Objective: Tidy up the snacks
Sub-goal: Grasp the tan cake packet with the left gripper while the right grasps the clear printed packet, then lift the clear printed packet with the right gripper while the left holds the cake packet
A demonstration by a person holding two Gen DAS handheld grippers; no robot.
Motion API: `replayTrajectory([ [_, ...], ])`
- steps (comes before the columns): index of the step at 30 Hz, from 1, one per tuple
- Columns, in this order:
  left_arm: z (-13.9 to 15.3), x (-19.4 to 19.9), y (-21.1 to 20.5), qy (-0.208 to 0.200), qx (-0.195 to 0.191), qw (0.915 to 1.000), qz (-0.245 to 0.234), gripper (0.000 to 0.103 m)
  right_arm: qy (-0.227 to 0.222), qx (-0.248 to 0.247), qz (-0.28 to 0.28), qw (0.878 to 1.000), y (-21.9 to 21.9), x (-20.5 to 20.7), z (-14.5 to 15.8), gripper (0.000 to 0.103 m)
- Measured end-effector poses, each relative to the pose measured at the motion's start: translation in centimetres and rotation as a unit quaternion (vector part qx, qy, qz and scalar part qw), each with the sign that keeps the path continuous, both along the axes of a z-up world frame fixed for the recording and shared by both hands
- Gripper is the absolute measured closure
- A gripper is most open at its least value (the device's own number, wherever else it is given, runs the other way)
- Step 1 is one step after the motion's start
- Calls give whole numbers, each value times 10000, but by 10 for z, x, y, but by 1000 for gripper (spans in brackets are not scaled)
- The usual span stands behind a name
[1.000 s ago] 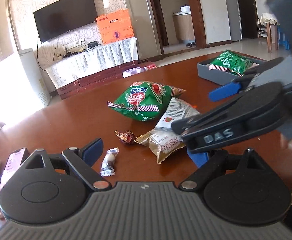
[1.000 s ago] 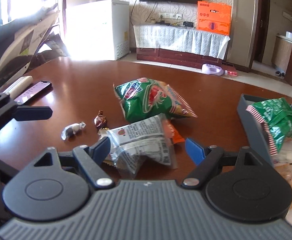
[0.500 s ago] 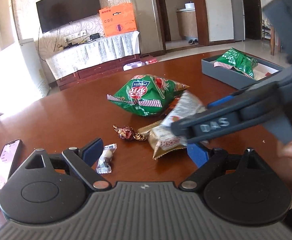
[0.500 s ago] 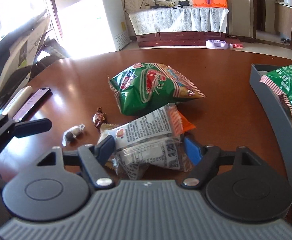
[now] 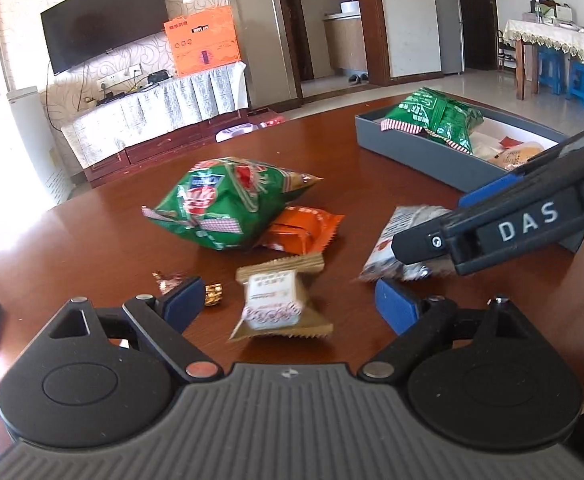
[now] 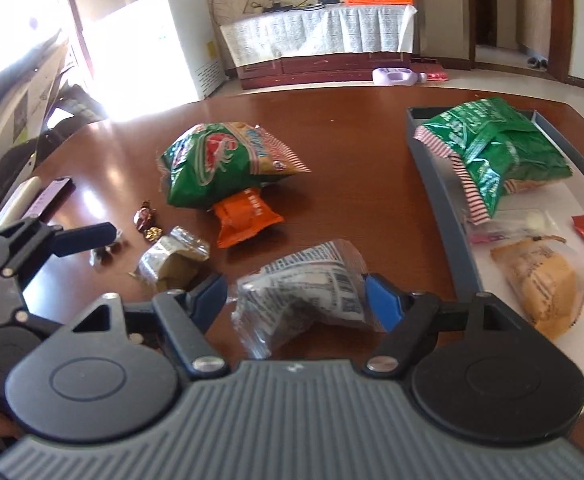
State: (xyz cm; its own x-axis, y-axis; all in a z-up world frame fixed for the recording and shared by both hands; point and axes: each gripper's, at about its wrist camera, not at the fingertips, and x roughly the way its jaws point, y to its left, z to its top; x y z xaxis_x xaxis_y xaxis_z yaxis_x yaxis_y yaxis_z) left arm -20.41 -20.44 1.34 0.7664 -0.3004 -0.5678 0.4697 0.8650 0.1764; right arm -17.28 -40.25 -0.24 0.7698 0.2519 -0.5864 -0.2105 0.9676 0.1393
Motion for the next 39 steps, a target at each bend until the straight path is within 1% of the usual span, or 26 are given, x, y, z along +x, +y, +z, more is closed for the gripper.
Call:
replayTrajectory([
  [2,-2,6,-2,56,-60,10000,47,9,-7,61,-14,10000,-2,-2,0,25],
  [4,-3,13,-2,152,-215,9996,93,10,-59,70,-22,10000,-3,-4,3,25],
  [6,-6,20,0,305,-324,9989,151,14,-67,52,-38,10000,-6,-6,4,25],
  [8,-12,27,0,509,-238,9982,193,49,-62,18,-80,9999,-8,-6,4,25],
  [9,-12,27,4,480,-264,9982,239,52,-81,-4,-78,9999,-8,-5,5,25],
  [12,-13,30,9,534,-298,9977,296,53,-176,-177,52,9997,-5,-7,6,25],
  [14,-13,29,11,512,-258,9979,293,54,-221,-468,196,9985,4,-8,5,20],
  [17,-14,28,15,467,-199,9983,279,54,-168,-896,391,9951,19,-5,-2,19],
  [19,-13,26,18,467,-204,9983,285,54,-181,-1126,386,9927,26,-2,-5,19],
  [22,-14,26,19,465,-221,9982,323,52,-202,-1142,296,9928,30,5,-6,19],
  [24,-14,26,18,423,-161,9983,380,47,-142,-1178,223,9927,32,11,-8,19],
  [26,-15,28,17,382,-74,9980,491,32,-134,-1188,156,9927,31,14,-10,20],
  [27,-14,29,18,406,-85,9978,525,29,-139,-1116,140,9936,29,15,-10,20],
  [28,-14,30,19,451,-129,9976,513,27,-127,-1016,116,9947,26,15,-9,22],
  [29,-14,30,19,474,-156,9975,493,27,-100,-900,116,9958,23,16,-9,23],
  [31,-15,28,16,427,-111,9982,406,27,-90,-830,90,9965,21,15,-9,26],
  [33,-15,26,12,352,-50,9990,274,31,-91,-821,74,9966,20,14,-8,28],
  [35,-15,23,9,326,-48,9994,122,49,-81,-815,80,9966,21,13,-8,29],
  [36,-15,22,8,303,-20,9995,73,54,-79,-807,91,9967,21,12,-8,29],
  [39,-15,20,4,238,75,9997,17,55,-76,-699,104,9975,18,10,-6,30],
])
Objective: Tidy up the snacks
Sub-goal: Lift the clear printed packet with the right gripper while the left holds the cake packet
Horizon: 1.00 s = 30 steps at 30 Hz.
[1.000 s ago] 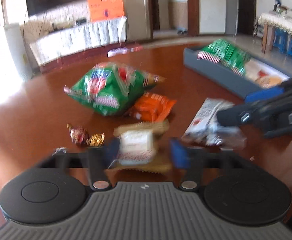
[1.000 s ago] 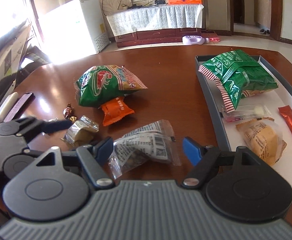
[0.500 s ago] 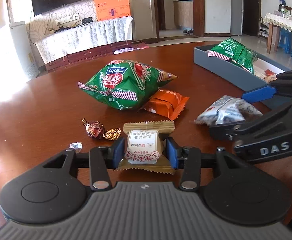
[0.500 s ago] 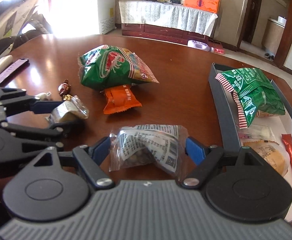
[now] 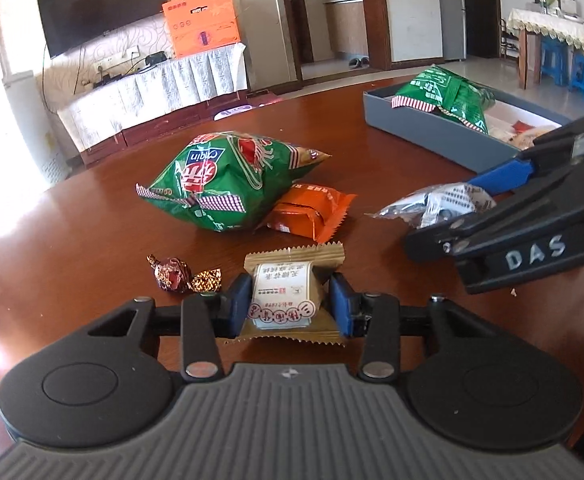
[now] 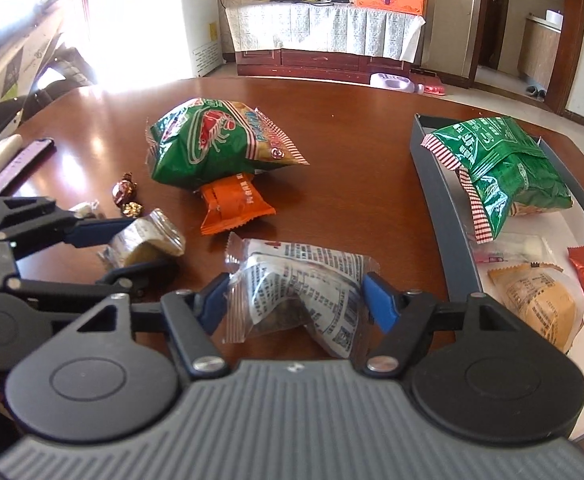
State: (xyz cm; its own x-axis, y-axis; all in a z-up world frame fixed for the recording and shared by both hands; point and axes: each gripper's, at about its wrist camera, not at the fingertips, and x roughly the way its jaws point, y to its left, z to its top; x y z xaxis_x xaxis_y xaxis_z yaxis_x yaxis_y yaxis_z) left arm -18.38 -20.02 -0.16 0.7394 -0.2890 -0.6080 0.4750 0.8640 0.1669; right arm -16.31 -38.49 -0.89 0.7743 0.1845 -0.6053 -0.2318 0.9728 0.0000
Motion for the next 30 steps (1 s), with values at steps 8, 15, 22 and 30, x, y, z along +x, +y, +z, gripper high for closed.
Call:
replayTrajectory([
  [8,-2,-5,-4,-151,201,9997,-64,56,-385,248,52,9989,-2,-14,15,31],
  [15,1,-4,-3,-155,117,9998,-29,56,-1071,-395,304,9930,17,-34,26,32],
  [22,7,-4,-8,-154,-24,9999,-11,56,-1159,-523,408,9910,18,-38,29,35],
  [30,15,-5,-9,-163,-28,9998,71,56,-1260,-429,522,9897,20,-47,36,57],
])
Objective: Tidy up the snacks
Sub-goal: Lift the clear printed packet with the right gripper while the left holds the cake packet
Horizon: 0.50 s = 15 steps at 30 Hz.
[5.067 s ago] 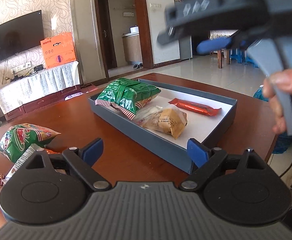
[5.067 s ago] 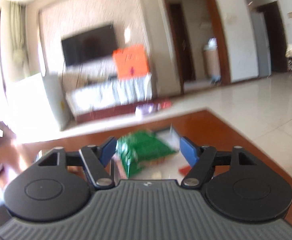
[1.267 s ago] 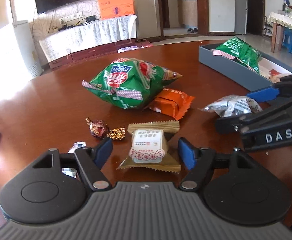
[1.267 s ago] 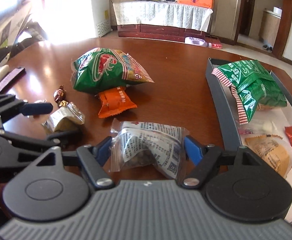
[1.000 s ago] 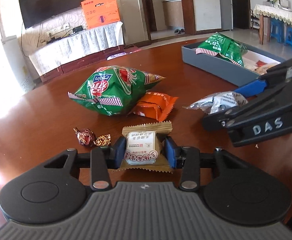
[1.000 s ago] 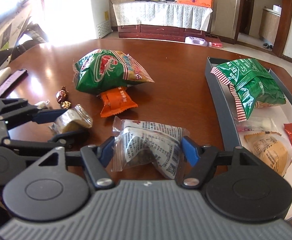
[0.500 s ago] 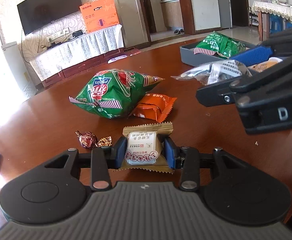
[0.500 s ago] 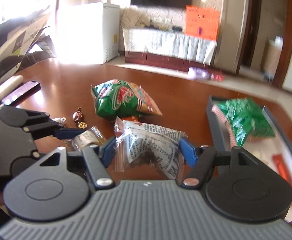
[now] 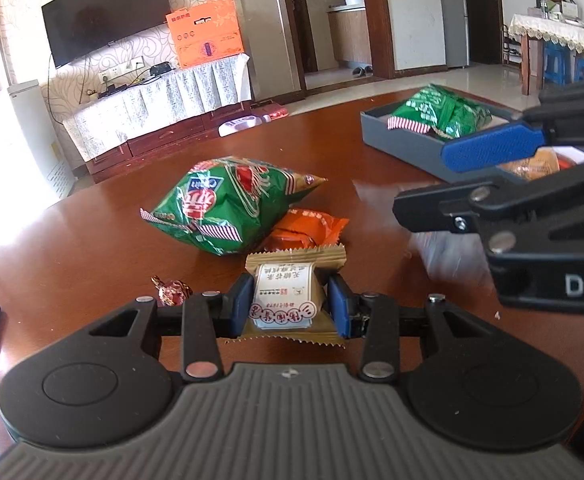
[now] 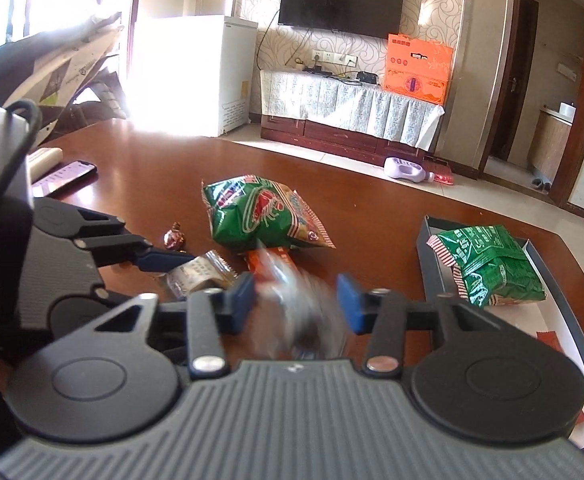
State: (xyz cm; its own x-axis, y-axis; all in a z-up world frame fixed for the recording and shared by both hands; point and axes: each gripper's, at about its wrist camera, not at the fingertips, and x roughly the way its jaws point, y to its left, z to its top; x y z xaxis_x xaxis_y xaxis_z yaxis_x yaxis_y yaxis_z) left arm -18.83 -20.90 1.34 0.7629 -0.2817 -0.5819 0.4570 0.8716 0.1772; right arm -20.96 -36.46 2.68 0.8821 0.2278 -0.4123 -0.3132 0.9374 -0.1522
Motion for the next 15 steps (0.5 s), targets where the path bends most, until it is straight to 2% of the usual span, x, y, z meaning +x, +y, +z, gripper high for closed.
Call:
replayTrajectory([
  [4,-2,0,-2,56,120,9999,70,56,178,-152,-76,9997,1,7,-9,57],
  [7,-3,-2,-3,66,173,9998,51,56,449,35,-59,9990,-7,13,-14,54],
  [8,-4,-3,-3,48,205,9998,50,56,579,94,-98,9982,-10,16,-17,51],
  [11,-8,-1,0,155,265,9995,95,56,787,205,-342,9961,-18,20,-24,18],
  [15,-13,1,2,194,365,9991,102,56,969,473,-497,9929,-29,28,-29,18],
])
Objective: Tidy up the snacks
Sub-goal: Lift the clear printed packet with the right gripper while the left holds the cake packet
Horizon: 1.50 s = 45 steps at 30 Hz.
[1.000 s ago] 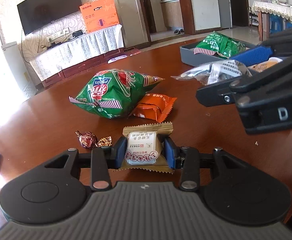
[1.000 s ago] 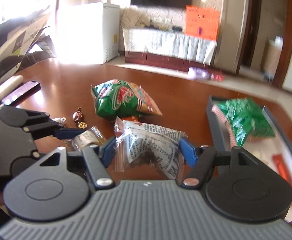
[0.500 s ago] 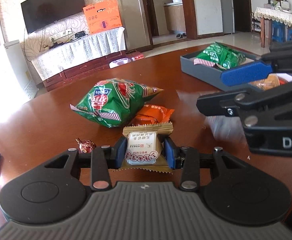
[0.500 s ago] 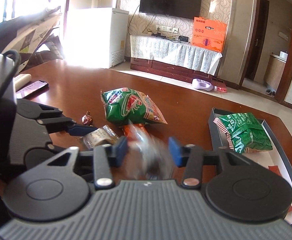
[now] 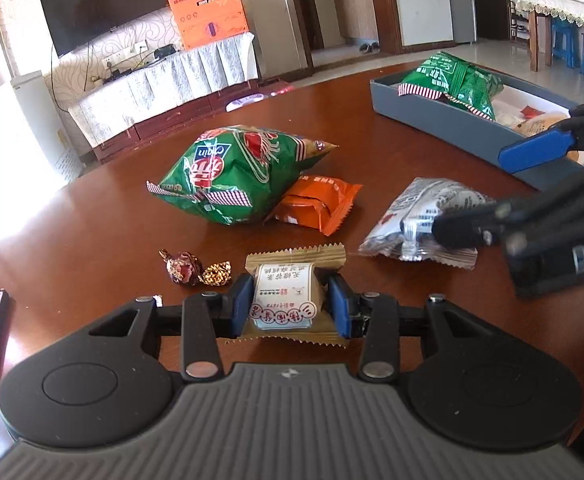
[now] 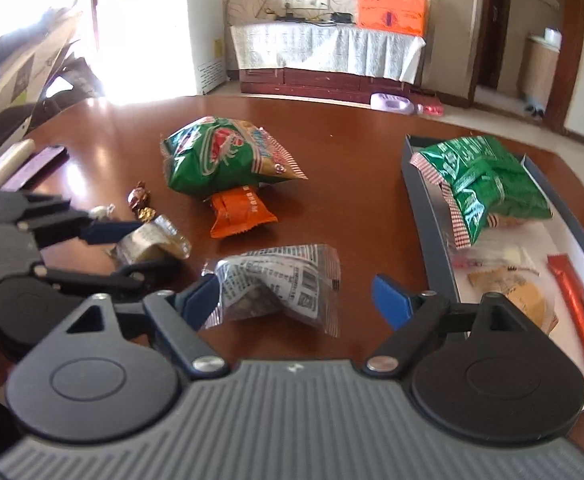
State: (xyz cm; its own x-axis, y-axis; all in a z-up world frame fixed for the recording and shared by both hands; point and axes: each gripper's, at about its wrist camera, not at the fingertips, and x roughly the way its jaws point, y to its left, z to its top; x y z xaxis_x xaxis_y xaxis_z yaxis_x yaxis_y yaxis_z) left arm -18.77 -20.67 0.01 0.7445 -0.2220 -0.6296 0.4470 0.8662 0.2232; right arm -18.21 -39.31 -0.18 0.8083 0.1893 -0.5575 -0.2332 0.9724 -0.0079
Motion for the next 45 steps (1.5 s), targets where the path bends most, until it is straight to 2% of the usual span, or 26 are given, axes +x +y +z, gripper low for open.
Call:
replayTrajectory([
  [3,0,0,4,12,-14,10000,24,56,95,164,-106,9998,-2,8,-1,18],
  [7,0,0,10,55,-51,10000,59,56,427,647,25,9970,-1,15,-5,18],
  [12,1,2,15,112,-124,9998,86,56,243,15,180,9995,10,8,-1,18],
  [15,2,2,15,127,-148,9998,106,56,506,468,50,9976,9,19,-6,17],
  [17,2,3,15,141,-169,9997,111,56,540,596,-50,9968,14,27,-7,18],
  [21,2,3,16,131,-164,9997,119,56,633,164,-145,9978,34,38,-15,15],
  [25,2,6,21,208,-276,9992,201,56,496,-91,-125,9986,41,44,-17,15],
  [28,1,4,18,153,-209,9995,151,56,414,-142,38,9990,39,40,-17,30],
  [31,0,3,15,148,-213,9996,103,55,304,-120,120,9994,36,32,-13,31],
  [36,0,4,14,167,-244,9995,133,55,-126,-328,220,9991,29,4,4,31],
  [40,3,3,9,90,-247,9996,109,56,-521,-317,249,9978,19,-20,22,31],
  [45,9,-2,-3,-62,-253,9997,-6,56,-727,-177,297,9968,8,-34,36,31],
])
